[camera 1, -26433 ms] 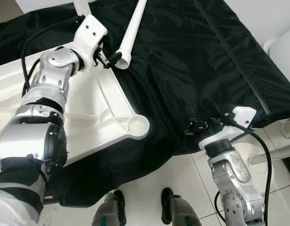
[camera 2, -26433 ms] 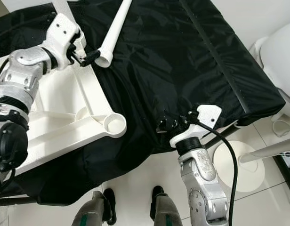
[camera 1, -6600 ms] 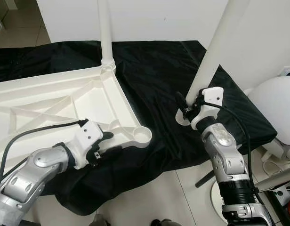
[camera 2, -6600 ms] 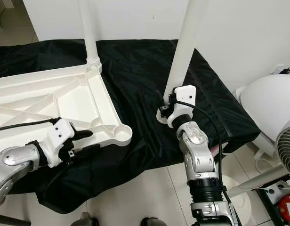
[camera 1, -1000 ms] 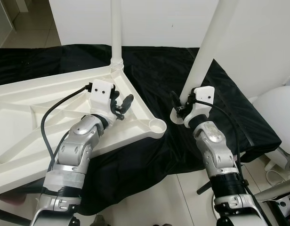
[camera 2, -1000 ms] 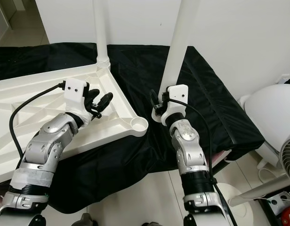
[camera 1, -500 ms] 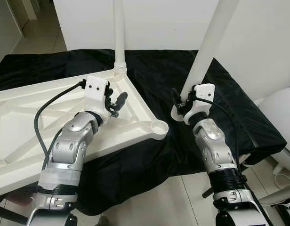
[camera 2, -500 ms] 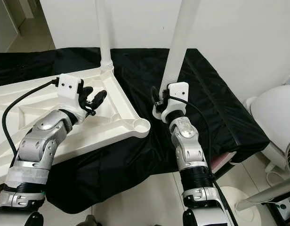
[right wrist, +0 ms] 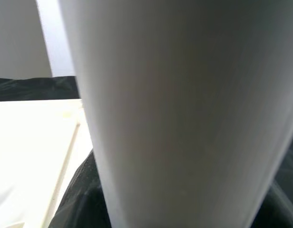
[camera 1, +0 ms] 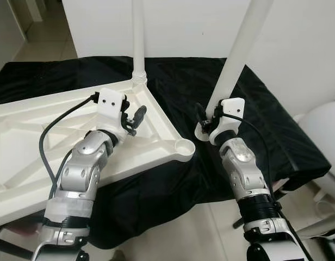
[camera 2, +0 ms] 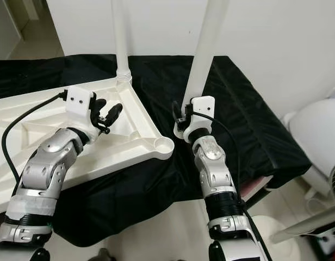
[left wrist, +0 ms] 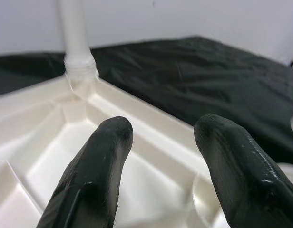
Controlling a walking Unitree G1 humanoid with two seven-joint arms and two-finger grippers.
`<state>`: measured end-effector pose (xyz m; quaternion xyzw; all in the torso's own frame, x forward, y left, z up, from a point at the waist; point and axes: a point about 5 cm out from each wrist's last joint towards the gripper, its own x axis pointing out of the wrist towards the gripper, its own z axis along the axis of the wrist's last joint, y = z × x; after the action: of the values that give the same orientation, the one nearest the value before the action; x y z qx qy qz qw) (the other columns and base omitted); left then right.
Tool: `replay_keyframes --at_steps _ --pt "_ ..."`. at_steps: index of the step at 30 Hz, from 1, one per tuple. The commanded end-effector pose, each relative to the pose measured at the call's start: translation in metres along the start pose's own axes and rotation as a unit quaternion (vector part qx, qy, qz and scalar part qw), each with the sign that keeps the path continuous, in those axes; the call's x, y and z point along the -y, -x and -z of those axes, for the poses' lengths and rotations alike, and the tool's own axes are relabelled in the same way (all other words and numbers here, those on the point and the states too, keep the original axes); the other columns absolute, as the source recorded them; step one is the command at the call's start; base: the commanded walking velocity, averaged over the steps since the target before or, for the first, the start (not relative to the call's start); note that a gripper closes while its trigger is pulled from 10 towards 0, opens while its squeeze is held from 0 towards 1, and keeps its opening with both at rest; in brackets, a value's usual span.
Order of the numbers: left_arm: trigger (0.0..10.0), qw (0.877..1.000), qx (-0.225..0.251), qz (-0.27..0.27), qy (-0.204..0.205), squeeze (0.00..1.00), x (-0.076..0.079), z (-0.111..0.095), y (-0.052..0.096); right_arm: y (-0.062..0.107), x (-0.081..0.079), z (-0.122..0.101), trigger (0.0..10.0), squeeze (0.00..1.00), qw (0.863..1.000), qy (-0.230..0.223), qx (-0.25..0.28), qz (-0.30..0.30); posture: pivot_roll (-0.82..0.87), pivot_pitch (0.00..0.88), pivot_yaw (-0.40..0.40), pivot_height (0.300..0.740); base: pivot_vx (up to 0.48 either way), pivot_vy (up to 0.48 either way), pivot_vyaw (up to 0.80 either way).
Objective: Building children table
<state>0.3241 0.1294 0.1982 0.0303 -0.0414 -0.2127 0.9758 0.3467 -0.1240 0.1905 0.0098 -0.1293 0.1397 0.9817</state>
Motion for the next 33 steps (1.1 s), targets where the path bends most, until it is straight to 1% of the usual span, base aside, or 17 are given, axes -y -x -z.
replay_keyframes --at_steps 1,3,4,5,6,7,8,9,10,12,14,17,19,23,26,27,33 --pt "10.0 1.000 0.007 -0.015 -0.010 0.00 0.001 -0.002 0.000 0.000 -0.001 -0.001 10.0 0.00 1.000 0.005 0.006 -0.009 0.23 0.045 -0.075 0.740 0.000 0.000 0.00" --pt "10.0 1.000 0.005 0.010 -0.010 0.00 0.008 0.002 0.005 0.001 0.001 0.000 10.0 0.00 1.000 0.012 0.003 -0.008 0.23 0.054 -0.089 0.740 0.000 0.000 0.00" --pt "10.0 1.000 0.005 0.010 -0.010 0.00 0.008 0.002 0.005 0.001 0.001 0.000 10.0 0.00 1.000 0.012 0.003 -0.008 0.23 0.054 -0.089 0.740 0.000 0.000 0.00" --pt "10.0 0.999 0.004 0.035 0.000 0.00 0.014 0.004 0.009 0.002 0.002 -0.001 10.0 0.00 1.000 0.014 0.005 -0.007 0.23 0.053 -0.088 0.740 0.000 0.000 0.00" --pt "10.0 0.999 0.004 0.035 0.000 0.00 0.014 0.004 0.009 0.002 0.002 -0.001 10.0 0.00 1.000 0.014 0.005 -0.007 0.23 0.053 -0.088 0.740 0.000 0.000 0.00" --pt "10.0 0.998 0.004 0.062 0.013 0.00 0.020 0.006 0.012 0.002 0.003 -0.001 10.0 0.00 1.000 0.015 0.006 -0.006 0.23 0.064 -0.091 0.740 0.000 0.000 0.00" --pt "10.0 0.998 0.004 0.062 0.013 0.00 0.020 0.006 0.012 0.002 0.003 -0.001 10.0 0.00 1.000 0.015 0.006 -0.006 0.23 0.064 -0.091 0.740 0.000 0.000 0.00" --pt "10.0 0.996 0.005 0.090 0.018 0.00 0.025 0.007 0.016 0.003 0.004 0.000 10.0 0.00 1.000 0.017 0.005 -0.004 0.23 0.064 -0.095 0.740 0.000 0.000 0.00" --pt "10.0 0.996 0.005 0.090 0.018 0.00 0.025 0.007 0.016 0.003 0.004 0.000 10.0 0.00 1.000 0.017 0.005 -0.004 0.23 0.064 -0.095 0.740 0.000 0.000 0.00" --pt "10.0 0.992 0.005 0.124 0.018 0.00 0.031 0.006 0.019 0.001 0.004 0.000 10.0 0.00 1.000 0.016 0.004 -0.003 0.24 0.061 -0.103 0.740 0.000 0.000 0.00" --pt "10.0 0.990 0.005 0.139 0.015 0.00 0.034 0.006 0.021 0.001 0.003 -0.001 10.0 0.00 1.000 0.017 0.006 -0.007 0.24 0.058 -0.105 0.740 0.000 0.000 0.00" --pt "10.0 0.989 0.005 0.147 0.014 0.00 0.035 0.006 0.022 0.000 0.002 -0.001 10.0 0.00 1.000 0.017 0.007 -0.011 0.24 0.056 -0.105 0.740 0.000 0.000 0.00" --pt "10.0 0.988 0.005 0.155 0.004 0.00 0.039 0.007 0.024 -0.001 0.003 -0.001 10.0 0.00 1.000 0.012 0.010 -0.012 0.25 0.034 -0.112 0.740 0.000 0.000 0.00" --pt "10.0 0.988 0.008 0.153 0.006 0.00 0.040 0.007 0.023 -0.004 0.003 -0.001 10.0 0.00 1.000 0.009 0.013 -0.012 0.25 0.030 -0.112 0.740 0.000 0.000 0.00" --pt "10.0 0.990 0.005 0.139 0.004 0.00 0.039 0.008 0.022 -0.007 0.001 -0.004 10.0 0.00 1.000 0.007 0.018 -0.011 0.25 0.035 -0.109 0.740 0.000 0.000 0.00" --pt "10.0 0.991 0.005 0.136 0.011 0.00 0.039 0.008 0.021 -0.007 0.000 -0.005 10.0 0.00 1.000 0.005 0.021 -0.012 0.24 0.038 -0.104 0.740 0.000 0.000 0.00" --pt "10.0 0.991 0.004 0.129 0.017 0.00 0.035 0.008 0.021 -0.002 0.000 -0.002 10.0 0.00 1.000 0.005 0.018 -0.011 0.23 0.034 -0.093 0.740 0.000 0.000 0.00"
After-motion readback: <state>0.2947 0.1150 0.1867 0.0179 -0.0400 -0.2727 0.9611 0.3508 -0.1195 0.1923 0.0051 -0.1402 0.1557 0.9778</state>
